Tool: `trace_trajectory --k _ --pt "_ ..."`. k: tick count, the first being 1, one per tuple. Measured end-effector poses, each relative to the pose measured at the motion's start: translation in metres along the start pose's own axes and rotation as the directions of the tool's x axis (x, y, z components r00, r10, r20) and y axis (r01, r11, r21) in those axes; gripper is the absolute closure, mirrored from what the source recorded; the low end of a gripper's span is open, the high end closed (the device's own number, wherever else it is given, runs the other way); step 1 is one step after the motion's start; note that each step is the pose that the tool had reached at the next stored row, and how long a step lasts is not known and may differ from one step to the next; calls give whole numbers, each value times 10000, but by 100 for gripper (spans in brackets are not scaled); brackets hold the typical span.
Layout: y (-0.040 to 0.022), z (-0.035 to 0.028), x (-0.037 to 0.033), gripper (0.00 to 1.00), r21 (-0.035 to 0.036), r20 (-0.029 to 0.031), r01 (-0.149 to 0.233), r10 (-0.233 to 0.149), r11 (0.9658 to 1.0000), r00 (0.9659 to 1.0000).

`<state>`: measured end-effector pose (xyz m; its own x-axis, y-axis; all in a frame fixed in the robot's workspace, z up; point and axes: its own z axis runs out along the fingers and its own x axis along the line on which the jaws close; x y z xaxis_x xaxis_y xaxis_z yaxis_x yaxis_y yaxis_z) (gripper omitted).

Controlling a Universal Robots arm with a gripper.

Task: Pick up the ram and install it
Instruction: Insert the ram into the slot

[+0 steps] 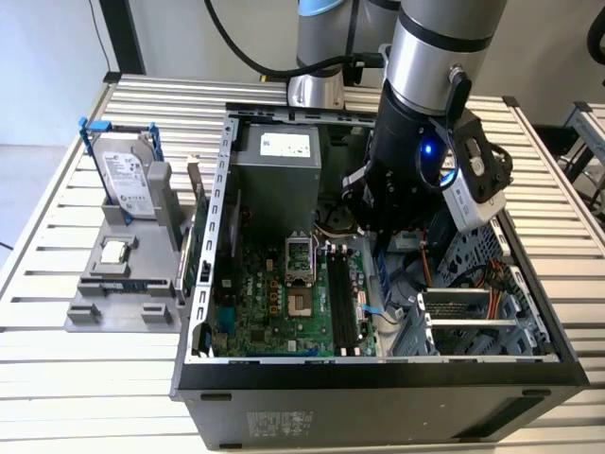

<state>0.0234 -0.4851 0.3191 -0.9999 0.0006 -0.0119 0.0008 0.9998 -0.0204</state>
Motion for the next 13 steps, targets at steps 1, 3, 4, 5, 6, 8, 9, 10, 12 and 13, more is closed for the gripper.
trace_trajectory --k 1,3,4,5,6,8,9,10,12,13 --pt "0 0 0 100 0 -1 -1 1 10000 10000" --pt "0 5 0 100 -4 0 -1 1 10000 10000" --pt "0 10 0 100 -5 0 -1 1 10000 10000" --pt "0 14 1 100 -3 0 -1 1 10000 10000" --pt "0 20 1 100 -2 -1 -1 1 10000 10000" --pt "1 42 1 100 -3 -20 -2 2 10000 10000" --pt "1 56 2 100 -2 -36 -1 1 10000 10000" --pt "1 65 2 100 -4 -49 -1 1 10000 10000" --pt "2 79 1 100 -1 -103 1 -1 10000 9999" --pt "2 91 2 100 -2 -135 2 -2 10000 9999"
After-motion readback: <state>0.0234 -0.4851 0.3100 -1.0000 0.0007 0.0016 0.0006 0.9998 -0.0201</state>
